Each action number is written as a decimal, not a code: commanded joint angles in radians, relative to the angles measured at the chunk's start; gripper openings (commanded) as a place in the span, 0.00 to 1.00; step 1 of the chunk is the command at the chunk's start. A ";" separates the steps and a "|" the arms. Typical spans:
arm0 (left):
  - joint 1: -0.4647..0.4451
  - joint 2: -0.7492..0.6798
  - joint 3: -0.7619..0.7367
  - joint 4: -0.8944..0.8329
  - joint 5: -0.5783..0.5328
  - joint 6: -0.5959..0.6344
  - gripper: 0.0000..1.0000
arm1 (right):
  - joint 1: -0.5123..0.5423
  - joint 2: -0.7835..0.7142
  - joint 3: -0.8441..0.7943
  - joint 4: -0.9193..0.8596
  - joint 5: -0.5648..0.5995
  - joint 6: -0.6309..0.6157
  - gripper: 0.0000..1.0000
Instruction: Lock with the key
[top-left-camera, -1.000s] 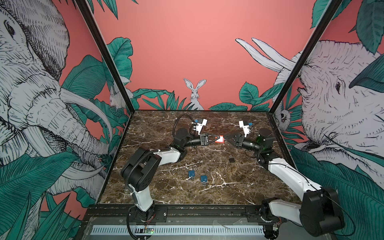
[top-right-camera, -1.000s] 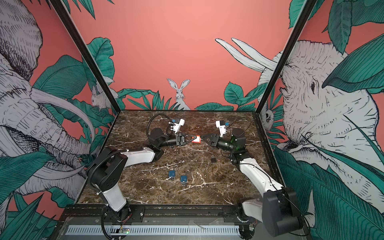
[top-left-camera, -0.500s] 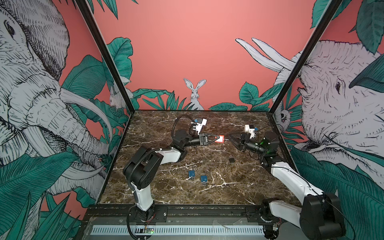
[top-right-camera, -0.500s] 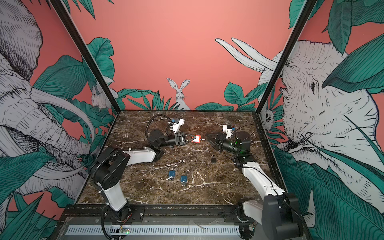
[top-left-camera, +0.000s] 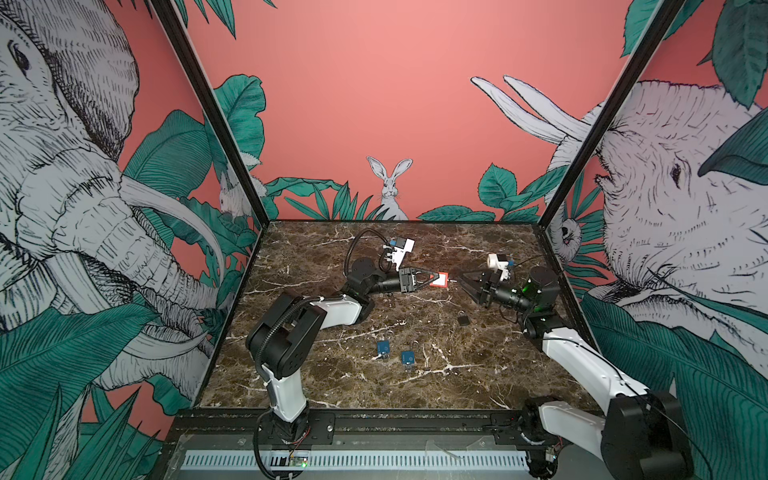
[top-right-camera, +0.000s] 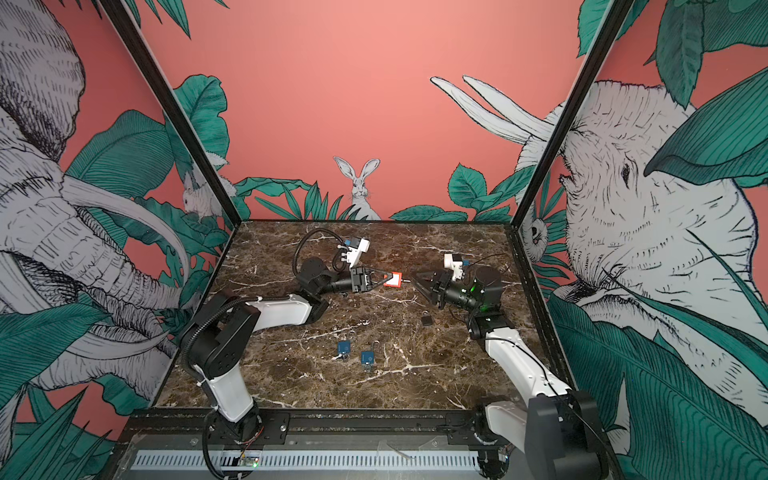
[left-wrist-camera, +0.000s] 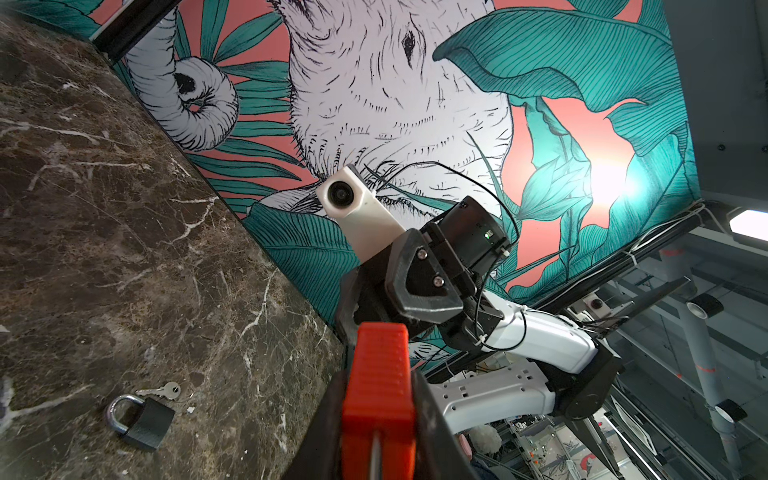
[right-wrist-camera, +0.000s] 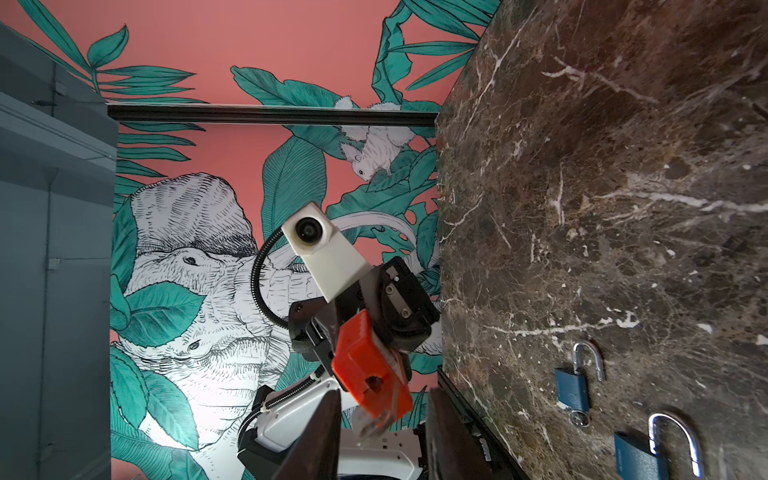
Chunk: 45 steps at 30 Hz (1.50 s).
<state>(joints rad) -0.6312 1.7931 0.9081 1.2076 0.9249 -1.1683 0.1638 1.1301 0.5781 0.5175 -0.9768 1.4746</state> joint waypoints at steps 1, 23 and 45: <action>0.005 -0.042 0.005 0.011 0.011 0.020 0.00 | 0.011 -0.020 -0.006 0.051 -0.003 -0.007 0.32; 0.006 -0.050 0.009 0.000 0.022 0.000 0.00 | 0.059 0.029 0.006 0.088 -0.015 -0.083 0.06; 0.019 -0.023 0.009 0.143 0.080 -0.235 0.00 | 0.052 -0.024 -0.022 0.225 0.044 -0.366 0.00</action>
<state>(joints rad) -0.6197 1.7924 0.9104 1.2781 0.9623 -1.3769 0.2211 1.1263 0.5632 0.6670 -0.9737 1.1393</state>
